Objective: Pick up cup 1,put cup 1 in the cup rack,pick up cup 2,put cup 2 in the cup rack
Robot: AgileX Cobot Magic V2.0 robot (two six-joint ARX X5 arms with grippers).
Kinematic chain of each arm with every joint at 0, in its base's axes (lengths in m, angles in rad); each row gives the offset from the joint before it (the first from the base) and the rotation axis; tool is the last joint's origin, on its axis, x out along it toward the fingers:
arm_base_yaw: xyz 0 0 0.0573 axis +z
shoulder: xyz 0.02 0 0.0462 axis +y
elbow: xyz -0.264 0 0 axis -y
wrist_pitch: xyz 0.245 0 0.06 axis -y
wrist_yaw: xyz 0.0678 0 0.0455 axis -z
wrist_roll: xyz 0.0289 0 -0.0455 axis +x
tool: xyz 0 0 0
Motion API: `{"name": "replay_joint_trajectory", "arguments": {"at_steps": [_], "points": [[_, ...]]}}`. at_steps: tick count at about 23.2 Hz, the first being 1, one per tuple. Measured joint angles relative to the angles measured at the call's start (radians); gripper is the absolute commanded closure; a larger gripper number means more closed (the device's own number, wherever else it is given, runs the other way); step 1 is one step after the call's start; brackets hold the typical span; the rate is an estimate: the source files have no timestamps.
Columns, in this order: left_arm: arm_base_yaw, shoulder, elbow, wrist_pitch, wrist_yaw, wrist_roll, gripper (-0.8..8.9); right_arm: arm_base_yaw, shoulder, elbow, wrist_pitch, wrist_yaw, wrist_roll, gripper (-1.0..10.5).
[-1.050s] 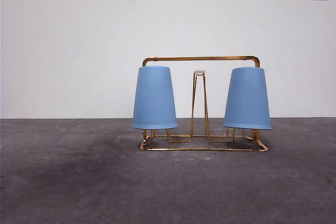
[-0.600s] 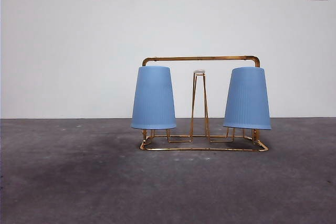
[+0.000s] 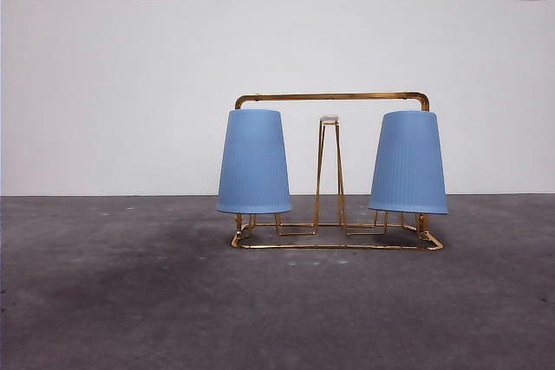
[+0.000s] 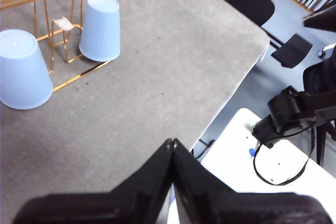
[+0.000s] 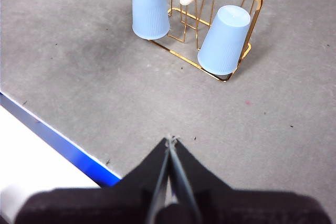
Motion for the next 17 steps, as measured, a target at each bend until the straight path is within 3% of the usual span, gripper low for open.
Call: {"name": "replay_joint_trajectory", "arguments": {"at_steps": [4,6,8,12,14,17], "points": [[0.000,0.028,0.000,0.049,-0.042,0.050,8.18,0.000,0.000,0.000,0.000,0.000,0.000,9.5],[0.011,0.023,0.000,0.146,-0.095,0.145,8.18,0.000,0.000,0.000,0.000,0.000,0.000,9.5],[0.056,0.003,0.000,0.267,-0.077,0.291,8.18,0.000,0.000,0.000,0.000,0.000,0.000,9.5],[0.291,-0.066,0.000,0.378,0.154,0.578,8.18,0.000,0.000,0.000,0.000,0.000,0.000,9.5],[0.454,-0.103,-0.001,0.376,0.237,0.641,8.18,0.000,0.000,0.000,0.000,0.000,0.000,9.5],[0.599,-0.149,-0.025,0.377,0.241,0.679,8.17,0.000,0.000,0.000,0.000,0.000,0.000,9.5]]}}
